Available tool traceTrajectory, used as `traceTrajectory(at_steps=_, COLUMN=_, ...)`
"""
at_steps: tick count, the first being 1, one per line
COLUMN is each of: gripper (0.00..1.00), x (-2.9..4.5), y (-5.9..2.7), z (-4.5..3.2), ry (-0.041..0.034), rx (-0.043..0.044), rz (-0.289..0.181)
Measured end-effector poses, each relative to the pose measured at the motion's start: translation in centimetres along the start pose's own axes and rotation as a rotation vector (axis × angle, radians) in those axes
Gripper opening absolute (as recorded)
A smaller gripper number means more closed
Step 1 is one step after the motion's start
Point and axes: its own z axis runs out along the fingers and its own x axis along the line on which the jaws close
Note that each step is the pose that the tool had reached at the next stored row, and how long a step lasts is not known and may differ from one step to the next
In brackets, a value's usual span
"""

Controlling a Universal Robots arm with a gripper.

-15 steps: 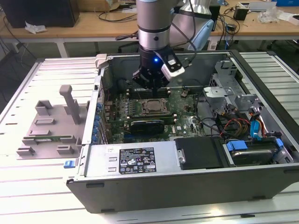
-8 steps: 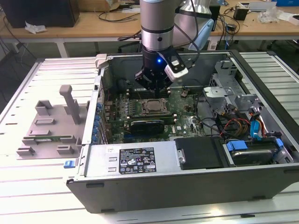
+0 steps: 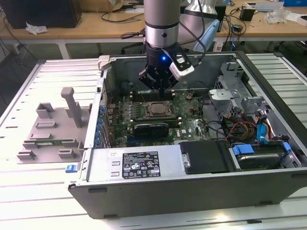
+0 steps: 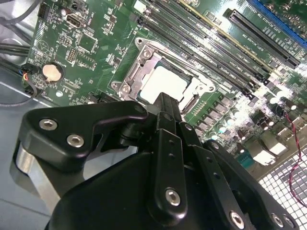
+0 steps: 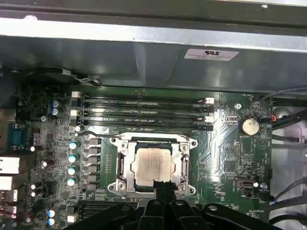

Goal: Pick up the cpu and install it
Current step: 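Close the cpu cover, then install the first cpu locking lever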

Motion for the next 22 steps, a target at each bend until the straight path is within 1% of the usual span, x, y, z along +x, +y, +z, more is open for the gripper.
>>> traceTrajectory(at_steps=12, gripper=0.11, x=0.0, y=0.0, z=-0.09, ry=-0.0001, rx=0.0, rz=0.0)
traceTrajectory(at_steps=13, gripper=0.11, x=0.1, y=0.01, z=-0.09, ry=-0.0001, rx=0.0002, rz=0.0)
traceTrajectory(at_steps=14, gripper=0.11, x=0.56, y=0.02, z=-0.1, ry=-0.0001, rx=0.0001, rz=0.0)
traceTrajectory(at_steps=15, gripper=0.11, x=1.81, y=0.08, z=-0.1, ry=-0.0001, rx=-0.0001, rz=0.0)
traceTrajectory(at_steps=18, gripper=0.11, x=4.19, y=0.19, z=-0.1, ry=-0.0002, rx=0.0, rz=0.0)
traceTrajectory(at_steps=19, gripper=0.11, x=4.86, y=0.22, z=-0.09, ry=0.0, rx=0.0, rz=0.0)
traceTrajectory(at_steps=20, gripper=0.11, x=5.31, y=0.24, z=-0.09, ry=-0.0001, rx=0.0, rz=0.0)
traceTrajectory(at_steps=22, gripper=0.11, x=6.65, y=0.31, z=-0.08, ry=-0.0001, rx=0.0, rz=0.0)
